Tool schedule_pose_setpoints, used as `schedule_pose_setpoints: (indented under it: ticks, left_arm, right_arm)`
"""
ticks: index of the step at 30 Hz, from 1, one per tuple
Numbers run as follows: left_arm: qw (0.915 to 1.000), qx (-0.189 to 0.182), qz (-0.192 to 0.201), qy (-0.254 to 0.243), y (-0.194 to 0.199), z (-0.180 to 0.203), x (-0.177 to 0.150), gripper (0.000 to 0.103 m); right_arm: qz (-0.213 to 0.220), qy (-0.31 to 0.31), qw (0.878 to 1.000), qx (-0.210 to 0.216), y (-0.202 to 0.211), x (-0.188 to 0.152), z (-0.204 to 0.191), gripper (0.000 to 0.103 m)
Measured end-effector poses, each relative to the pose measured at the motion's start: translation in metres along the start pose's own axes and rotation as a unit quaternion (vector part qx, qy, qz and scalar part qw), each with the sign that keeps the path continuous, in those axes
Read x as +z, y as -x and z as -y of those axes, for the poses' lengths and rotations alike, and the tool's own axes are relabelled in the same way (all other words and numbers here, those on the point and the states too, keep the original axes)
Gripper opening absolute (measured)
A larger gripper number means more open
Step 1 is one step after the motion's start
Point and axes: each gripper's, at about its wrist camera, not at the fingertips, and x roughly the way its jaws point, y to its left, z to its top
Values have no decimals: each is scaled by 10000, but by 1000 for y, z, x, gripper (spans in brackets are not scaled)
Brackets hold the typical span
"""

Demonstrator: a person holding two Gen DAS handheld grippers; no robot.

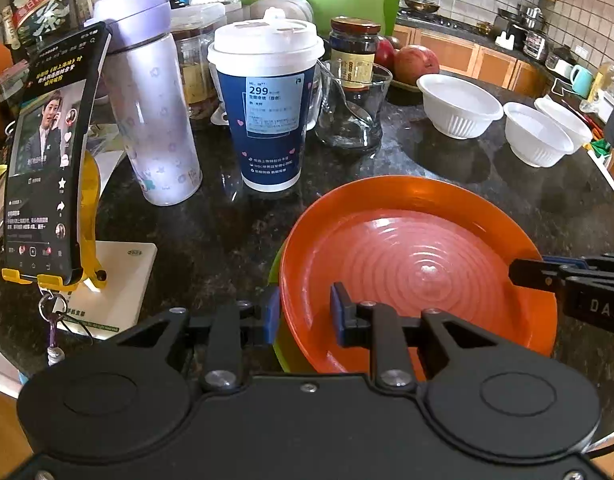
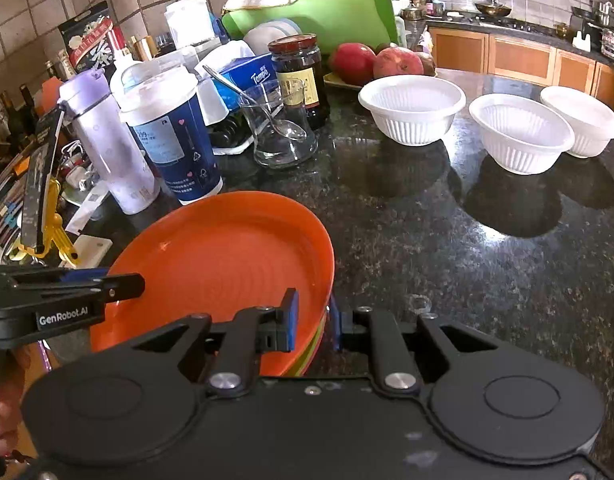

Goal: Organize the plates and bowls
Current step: 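Carry the orange plate over the green plate and lower it on, then open the left tool and pull it back from the orange plate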

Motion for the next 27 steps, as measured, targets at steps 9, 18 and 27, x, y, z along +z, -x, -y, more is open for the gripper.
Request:
schedule_pose_setpoints:
  ticks: [9,18,27]
  left_arm:
    - [9998,-148,-116,-76,0,-5,-5,33]
    - [9997,-223,-116,-48,6,-6,-9,33]
    - [9999,-86,122,-19,18,-10,-7,33]
  right_arm:
    - [-115,-12,9999,-53,-2,-6,-3,23]
    - [-110,34,9999,-63,-1,-9,-4,25]
    - [-9,209,9997,-116,-6,-8,-11,26]
